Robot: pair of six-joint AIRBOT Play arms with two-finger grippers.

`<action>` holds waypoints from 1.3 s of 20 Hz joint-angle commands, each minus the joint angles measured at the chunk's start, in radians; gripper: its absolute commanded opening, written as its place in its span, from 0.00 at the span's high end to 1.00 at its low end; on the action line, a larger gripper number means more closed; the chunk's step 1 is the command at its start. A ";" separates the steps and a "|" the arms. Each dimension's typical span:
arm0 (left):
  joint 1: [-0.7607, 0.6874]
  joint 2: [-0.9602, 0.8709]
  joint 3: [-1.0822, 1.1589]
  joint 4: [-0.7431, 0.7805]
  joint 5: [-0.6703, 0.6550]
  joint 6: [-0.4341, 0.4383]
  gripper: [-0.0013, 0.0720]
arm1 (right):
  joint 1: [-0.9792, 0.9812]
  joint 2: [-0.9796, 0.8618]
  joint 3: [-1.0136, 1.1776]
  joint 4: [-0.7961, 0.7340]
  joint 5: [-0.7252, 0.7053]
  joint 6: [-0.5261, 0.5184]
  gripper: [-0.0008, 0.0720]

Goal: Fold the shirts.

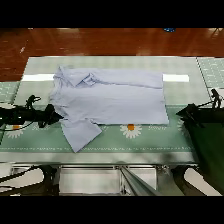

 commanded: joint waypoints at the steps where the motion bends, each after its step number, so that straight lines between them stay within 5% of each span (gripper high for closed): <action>1: -0.016 -0.005 0.024 -0.006 -0.001 0.011 0.96 | 0.001 0.000 -0.075 -0.047 0.038 0.034 0.42; 7: -0.016 -0.006 0.024 -0.006 0.001 0.011 0.96 | 0.018 -0.045 -0.128 0.079 -0.070 -0.006 0.42; 12: -0.016 -0.005 0.024 -0.006 0.001 0.010 0.96 | 0.240 -0.241 0.004 0.133 -0.170 0.025 0.42; 13: -0.017 -0.005 0.024 -0.006 0.000 0.010 0.96 | 0.277 -0.274 0.038 0.148 -0.175 0.032 0.45; 16: -0.016 -0.003 0.035 -0.012 -0.019 0.009 0.96 | 0.359 -0.315 0.166 0.159 -0.161 0.019 0.96; 22: 0.001 0.126 0.426 -0.379 -0.103 0.063 0.96 | 0.356 -0.264 0.753 0.080 0.035 0.059 0.96; 26: 0.003 0.232 0.799 -0.383 -0.074 0.062 0.96 | 0.348 -0.183 1.133 -0.006 0.102 0.110 0.96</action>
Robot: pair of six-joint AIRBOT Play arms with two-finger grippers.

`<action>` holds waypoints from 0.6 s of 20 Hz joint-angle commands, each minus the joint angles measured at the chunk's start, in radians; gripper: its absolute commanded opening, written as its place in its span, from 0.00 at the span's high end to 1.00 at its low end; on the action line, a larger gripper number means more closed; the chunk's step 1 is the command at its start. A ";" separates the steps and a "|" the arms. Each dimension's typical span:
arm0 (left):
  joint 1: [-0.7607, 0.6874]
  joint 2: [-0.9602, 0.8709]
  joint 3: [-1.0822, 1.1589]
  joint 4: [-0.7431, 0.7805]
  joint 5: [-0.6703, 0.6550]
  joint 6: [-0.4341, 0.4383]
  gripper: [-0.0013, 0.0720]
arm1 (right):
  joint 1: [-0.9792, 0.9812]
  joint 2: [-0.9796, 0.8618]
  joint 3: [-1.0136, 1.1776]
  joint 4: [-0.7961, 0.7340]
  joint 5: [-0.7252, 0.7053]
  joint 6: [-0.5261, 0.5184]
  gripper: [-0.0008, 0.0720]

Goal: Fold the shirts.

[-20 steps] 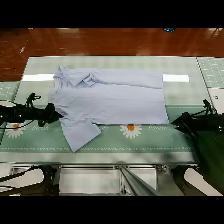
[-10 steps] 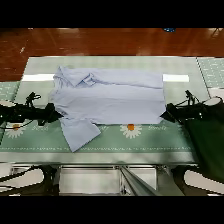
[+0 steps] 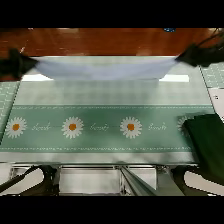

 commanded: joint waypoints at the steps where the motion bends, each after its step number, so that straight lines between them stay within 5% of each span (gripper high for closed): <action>1: 0.004 0.097 0.307 -0.027 0.016 0.003 0.96 | -0.002 0.085 0.306 -0.048 0.061 0.022 0.96; 12: 0.004 0.679 0.423 0.718 -0.014 -0.131 0.96 | -0.027 0.598 0.344 -0.331 0.224 0.047 0.96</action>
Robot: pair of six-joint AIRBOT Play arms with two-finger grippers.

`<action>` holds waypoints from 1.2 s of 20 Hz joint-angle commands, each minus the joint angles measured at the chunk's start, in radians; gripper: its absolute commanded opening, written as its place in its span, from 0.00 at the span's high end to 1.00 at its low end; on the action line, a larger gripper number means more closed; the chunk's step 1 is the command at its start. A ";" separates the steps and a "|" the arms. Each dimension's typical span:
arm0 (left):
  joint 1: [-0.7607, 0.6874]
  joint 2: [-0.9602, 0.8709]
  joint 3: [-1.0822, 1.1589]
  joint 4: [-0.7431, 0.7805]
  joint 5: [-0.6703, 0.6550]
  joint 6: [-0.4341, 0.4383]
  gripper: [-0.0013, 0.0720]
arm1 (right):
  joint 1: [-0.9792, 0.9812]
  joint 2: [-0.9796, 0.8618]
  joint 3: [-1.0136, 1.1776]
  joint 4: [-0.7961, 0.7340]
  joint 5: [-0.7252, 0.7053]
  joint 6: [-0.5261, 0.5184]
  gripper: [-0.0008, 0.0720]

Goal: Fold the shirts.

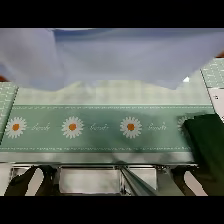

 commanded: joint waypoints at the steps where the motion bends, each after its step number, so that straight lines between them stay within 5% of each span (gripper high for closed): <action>1: 0.000 0.191 0.011 0.315 -0.006 -0.086 0.96 | -0.001 0.129 0.007 -0.109 0.076 0.052 0.96; 8: -0.051 0.250 -0.053 0.369 -0.010 -0.151 0.96 | -0.001 0.196 -0.204 -0.095 0.116 0.085 0.96; 14: -0.051 0.125 -0.469 0.254 0.012 -0.216 0.96 | -0.001 0.145 -0.594 0.035 -0.074 0.022 0.97; 19: -0.095 -0.235 -0.607 0.099 0.274 -0.159 0.96 | 0.001 -0.210 -0.678 0.195 -0.277 -0.115 0.96; 24: -0.224 -0.720 -0.378 0.045 0.396 -0.160 0.96 | 0.007 -0.612 -0.582 0.356 -0.497 -0.172 0.97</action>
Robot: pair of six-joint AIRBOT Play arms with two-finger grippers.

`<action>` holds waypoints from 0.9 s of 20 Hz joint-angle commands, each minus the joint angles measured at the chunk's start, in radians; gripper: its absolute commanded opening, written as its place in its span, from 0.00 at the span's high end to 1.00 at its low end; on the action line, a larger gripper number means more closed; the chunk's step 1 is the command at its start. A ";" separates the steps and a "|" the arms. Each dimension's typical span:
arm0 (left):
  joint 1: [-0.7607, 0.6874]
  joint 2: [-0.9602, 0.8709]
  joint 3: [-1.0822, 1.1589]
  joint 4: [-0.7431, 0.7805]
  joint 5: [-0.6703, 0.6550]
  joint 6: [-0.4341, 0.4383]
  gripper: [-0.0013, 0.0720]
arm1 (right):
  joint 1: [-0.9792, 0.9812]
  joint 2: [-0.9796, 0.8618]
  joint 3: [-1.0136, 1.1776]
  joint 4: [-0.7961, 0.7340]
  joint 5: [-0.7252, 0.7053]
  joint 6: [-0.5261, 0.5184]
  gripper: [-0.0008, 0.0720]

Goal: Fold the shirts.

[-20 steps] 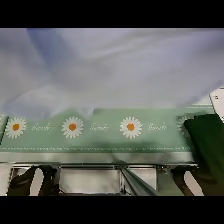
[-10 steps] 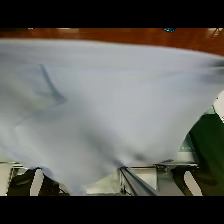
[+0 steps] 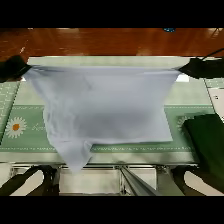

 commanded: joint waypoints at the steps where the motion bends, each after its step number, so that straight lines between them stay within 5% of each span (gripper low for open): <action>1: -0.076 -0.346 0.186 -0.050 0.075 -0.006 0.96 | 0.015 -0.294 0.112 0.143 -0.150 -0.052 0.97; 4: -0.096 -0.586 0.415 -0.050 0.003 -0.129 0.96 | 0.039 -0.515 0.337 0.141 -0.123 0.002 0.97; 7: -0.100 -0.689 0.513 -0.056 -0.109 -0.156 0.96 | 0.040 -0.632 0.462 0.132 -0.081 0.072 0.97; 10: -0.081 -0.676 0.515 -0.056 -0.212 -0.075 0.96 | 0.028 -0.647 0.499 0.120 0.017 0.071 0.96; 14: -0.032 -0.644 0.516 -0.044 -0.554 0.069 0.96 | -0.031 -0.634 0.525 0.086 0.258 0.077 0.96; 18: -0.028 -0.645 0.460 0.092 -0.666 0.050 0.96 | -0.036 -0.633 0.494 -0.163 0.403 0.105 0.96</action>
